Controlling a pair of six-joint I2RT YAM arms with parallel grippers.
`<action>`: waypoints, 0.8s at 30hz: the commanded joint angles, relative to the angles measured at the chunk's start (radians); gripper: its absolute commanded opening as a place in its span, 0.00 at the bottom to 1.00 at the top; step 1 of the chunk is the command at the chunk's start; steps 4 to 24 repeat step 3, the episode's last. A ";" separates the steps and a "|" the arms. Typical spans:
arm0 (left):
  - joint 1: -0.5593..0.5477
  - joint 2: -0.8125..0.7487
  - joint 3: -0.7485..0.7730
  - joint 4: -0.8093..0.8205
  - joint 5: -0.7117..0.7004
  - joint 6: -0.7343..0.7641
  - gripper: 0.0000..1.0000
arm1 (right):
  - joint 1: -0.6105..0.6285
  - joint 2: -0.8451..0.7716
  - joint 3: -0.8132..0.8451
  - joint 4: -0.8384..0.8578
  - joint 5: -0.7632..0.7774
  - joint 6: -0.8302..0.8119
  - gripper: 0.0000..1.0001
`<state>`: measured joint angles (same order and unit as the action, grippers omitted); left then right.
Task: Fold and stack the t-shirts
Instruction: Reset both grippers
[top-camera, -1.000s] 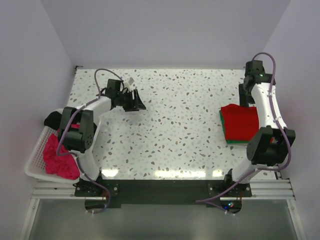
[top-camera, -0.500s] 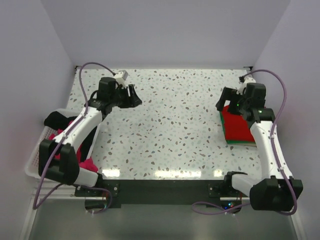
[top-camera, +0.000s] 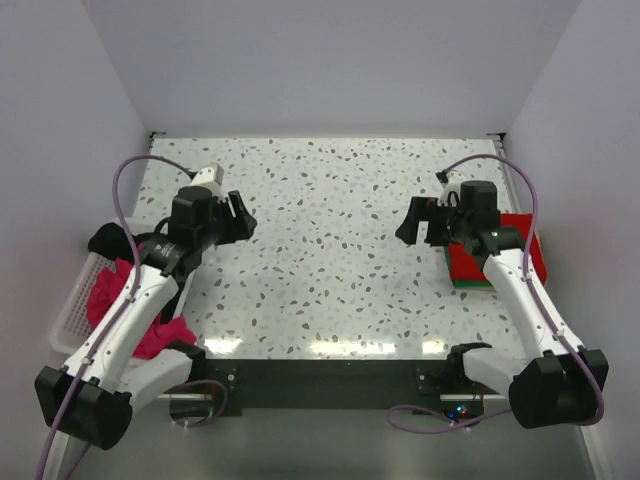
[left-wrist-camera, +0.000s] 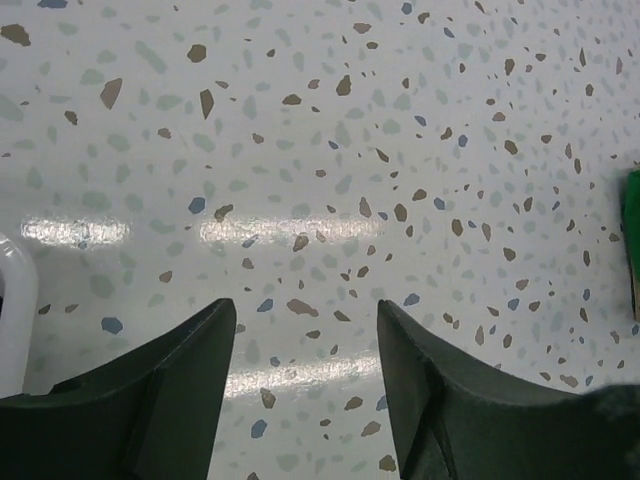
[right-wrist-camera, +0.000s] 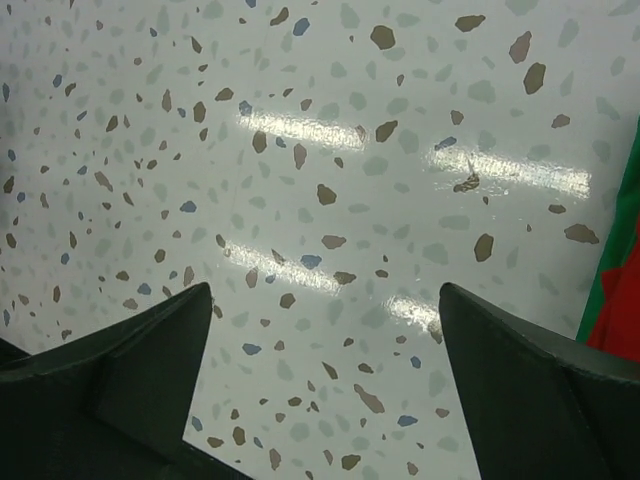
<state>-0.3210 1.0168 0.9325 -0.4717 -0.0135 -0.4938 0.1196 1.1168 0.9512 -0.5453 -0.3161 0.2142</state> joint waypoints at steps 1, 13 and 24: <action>0.002 -0.052 -0.008 -0.071 -0.098 -0.040 0.63 | 0.005 -0.022 0.038 -0.008 -0.035 -0.059 0.99; 0.002 -0.075 0.002 -0.096 -0.115 -0.052 0.64 | 0.008 -0.018 0.047 -0.004 -0.035 -0.044 0.99; 0.002 -0.075 0.002 -0.096 -0.115 -0.052 0.64 | 0.008 -0.018 0.047 -0.004 -0.035 -0.044 0.99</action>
